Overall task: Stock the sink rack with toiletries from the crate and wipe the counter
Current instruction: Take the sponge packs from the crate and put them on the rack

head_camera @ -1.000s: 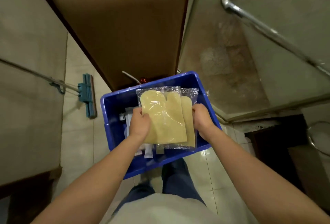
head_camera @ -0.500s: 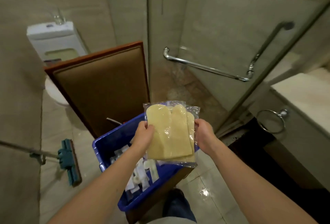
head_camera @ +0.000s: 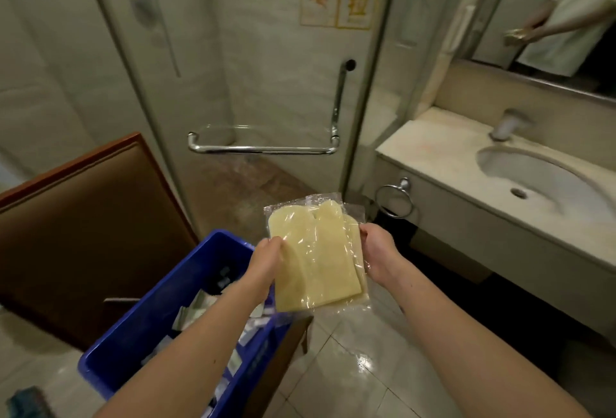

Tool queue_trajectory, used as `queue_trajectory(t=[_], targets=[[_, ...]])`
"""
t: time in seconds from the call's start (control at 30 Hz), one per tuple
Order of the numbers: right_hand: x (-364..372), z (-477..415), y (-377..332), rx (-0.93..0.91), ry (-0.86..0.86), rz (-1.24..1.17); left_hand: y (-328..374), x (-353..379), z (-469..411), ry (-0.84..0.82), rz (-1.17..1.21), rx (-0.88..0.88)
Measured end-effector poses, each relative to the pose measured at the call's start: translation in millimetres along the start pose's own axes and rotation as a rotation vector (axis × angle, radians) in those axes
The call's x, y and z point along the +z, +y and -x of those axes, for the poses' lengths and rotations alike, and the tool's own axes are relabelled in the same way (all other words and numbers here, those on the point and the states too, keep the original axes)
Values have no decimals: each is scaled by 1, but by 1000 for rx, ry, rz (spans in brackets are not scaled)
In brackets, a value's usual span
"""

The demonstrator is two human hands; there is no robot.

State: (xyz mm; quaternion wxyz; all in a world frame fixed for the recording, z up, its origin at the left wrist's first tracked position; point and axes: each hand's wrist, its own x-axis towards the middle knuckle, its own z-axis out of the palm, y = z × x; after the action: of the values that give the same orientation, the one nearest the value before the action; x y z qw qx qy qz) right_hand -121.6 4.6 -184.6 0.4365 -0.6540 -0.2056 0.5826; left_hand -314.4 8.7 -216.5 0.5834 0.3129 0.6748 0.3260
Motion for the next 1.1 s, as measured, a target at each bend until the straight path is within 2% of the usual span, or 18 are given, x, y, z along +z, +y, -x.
queue_trajectory(t=[0.23, 0.4, 0.53, 0.67, 0.83, 1.03, 1.1], targets=[[-95, -3, -20, -13, 64, -84, 16, 95, 8, -146, -62, 19], [-170, -8, -45, -53, 0, -77, 29, 175, 18, -182, -108, 47], [-225, -17, -62, -156, -39, 22, 40, 234, 24, -195, -149, 59], [-284, -29, -73, -160, 39, 159, 46, 293, 25, -199, -190, 123], [-355, -28, -80, -281, 57, 412, 50, 367, 35, -226, -157, 192], [-431, -30, -75, -213, 163, 403, 56, 451, 57, -289, -52, 184], [-450, -27, -73, -206, 185, 344, 56, 476, 64, -324, -108, 201]])
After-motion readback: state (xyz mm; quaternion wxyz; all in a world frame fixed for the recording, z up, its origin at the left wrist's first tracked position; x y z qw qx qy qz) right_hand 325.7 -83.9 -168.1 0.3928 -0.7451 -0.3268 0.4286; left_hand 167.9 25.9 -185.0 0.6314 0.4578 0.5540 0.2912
